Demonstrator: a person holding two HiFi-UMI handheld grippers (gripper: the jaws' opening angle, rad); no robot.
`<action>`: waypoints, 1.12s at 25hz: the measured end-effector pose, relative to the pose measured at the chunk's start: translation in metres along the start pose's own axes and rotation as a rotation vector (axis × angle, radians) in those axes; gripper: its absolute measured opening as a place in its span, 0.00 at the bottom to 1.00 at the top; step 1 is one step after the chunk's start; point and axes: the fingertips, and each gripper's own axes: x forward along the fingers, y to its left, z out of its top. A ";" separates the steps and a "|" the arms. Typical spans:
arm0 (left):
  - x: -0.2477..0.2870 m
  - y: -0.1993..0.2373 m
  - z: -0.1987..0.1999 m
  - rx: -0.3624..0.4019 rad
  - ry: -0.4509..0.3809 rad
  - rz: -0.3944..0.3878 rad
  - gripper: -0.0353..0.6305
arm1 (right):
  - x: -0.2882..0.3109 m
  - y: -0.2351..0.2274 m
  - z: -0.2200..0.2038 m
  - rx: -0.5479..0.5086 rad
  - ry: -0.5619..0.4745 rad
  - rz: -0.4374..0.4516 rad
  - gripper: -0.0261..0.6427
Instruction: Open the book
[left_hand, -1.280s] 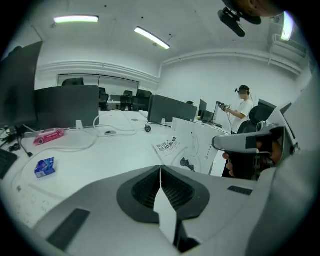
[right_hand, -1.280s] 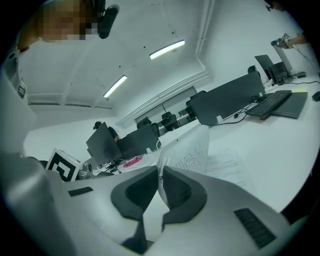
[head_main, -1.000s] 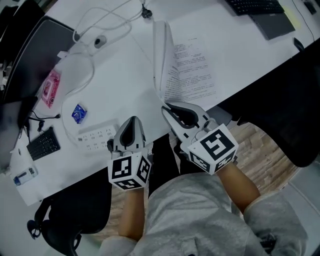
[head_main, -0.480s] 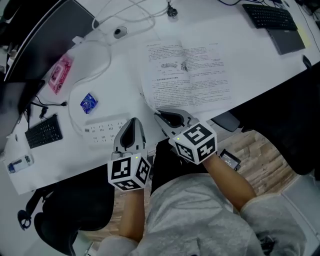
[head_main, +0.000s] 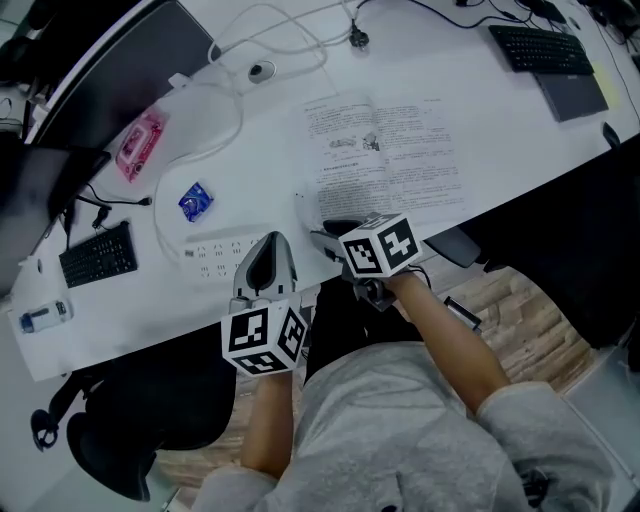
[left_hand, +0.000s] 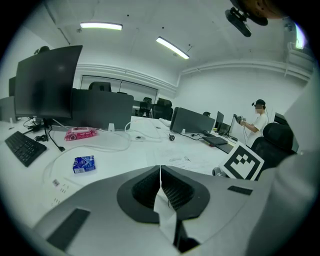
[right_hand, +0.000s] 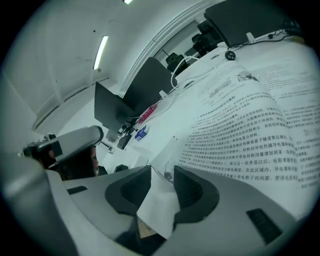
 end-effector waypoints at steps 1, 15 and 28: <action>-0.002 0.000 0.004 0.002 -0.009 0.002 0.07 | 0.000 0.003 -0.004 -0.009 0.019 0.007 0.24; -0.036 -0.038 0.035 0.080 -0.096 -0.049 0.07 | -0.085 0.041 -0.027 -0.231 0.015 0.066 0.22; -0.046 -0.124 0.057 0.181 -0.151 -0.236 0.07 | -0.326 0.013 0.006 -0.385 -0.372 -0.315 0.12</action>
